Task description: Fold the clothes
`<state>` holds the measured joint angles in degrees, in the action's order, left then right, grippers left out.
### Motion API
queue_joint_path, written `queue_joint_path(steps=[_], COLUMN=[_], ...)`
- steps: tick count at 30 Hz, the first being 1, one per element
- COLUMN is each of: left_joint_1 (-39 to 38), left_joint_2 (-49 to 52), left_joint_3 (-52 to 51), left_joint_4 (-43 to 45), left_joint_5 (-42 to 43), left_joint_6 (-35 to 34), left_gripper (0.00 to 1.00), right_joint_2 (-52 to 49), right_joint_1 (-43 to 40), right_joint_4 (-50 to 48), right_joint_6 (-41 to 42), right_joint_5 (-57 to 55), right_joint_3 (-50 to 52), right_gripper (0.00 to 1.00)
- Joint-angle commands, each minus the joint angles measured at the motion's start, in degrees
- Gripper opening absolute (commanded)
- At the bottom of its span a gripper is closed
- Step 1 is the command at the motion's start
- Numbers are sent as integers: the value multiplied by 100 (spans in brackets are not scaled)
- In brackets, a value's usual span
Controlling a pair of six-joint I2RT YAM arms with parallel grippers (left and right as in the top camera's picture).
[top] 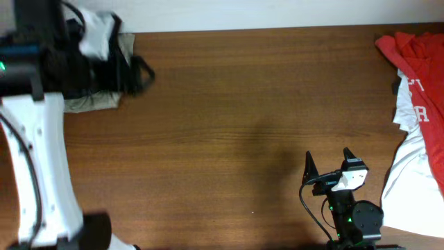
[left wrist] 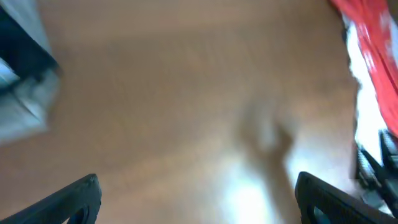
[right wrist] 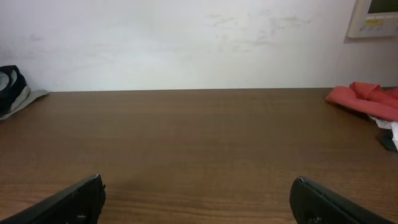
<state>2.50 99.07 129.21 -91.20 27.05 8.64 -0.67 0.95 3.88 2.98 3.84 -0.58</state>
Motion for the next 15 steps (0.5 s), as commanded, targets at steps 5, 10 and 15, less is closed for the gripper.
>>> queue_joint_path(steps=[5, 10, 15], left_joint_1=[-289, -282, -284], left_joint_2=[-2850, -5311, -7224], left_joint_3=[-4472, -8146, -10937], left_joint_4=[2916, 6612, 10185], left_joint_5=[-610, -868, -946], left_joint_6=[20, 20, 17], left_gripper=[99, 99, 99], right_joint_2=[42, 42, 42], right_joint_1=[55, 55, 55], right_joint_4=[37, 39, 37], right_joint_6=[0, 0, 0], right_joint_5=[-92, -92, -92], right_joint_3=[26, 26, 26], right_gripper=[99, 99, 99])
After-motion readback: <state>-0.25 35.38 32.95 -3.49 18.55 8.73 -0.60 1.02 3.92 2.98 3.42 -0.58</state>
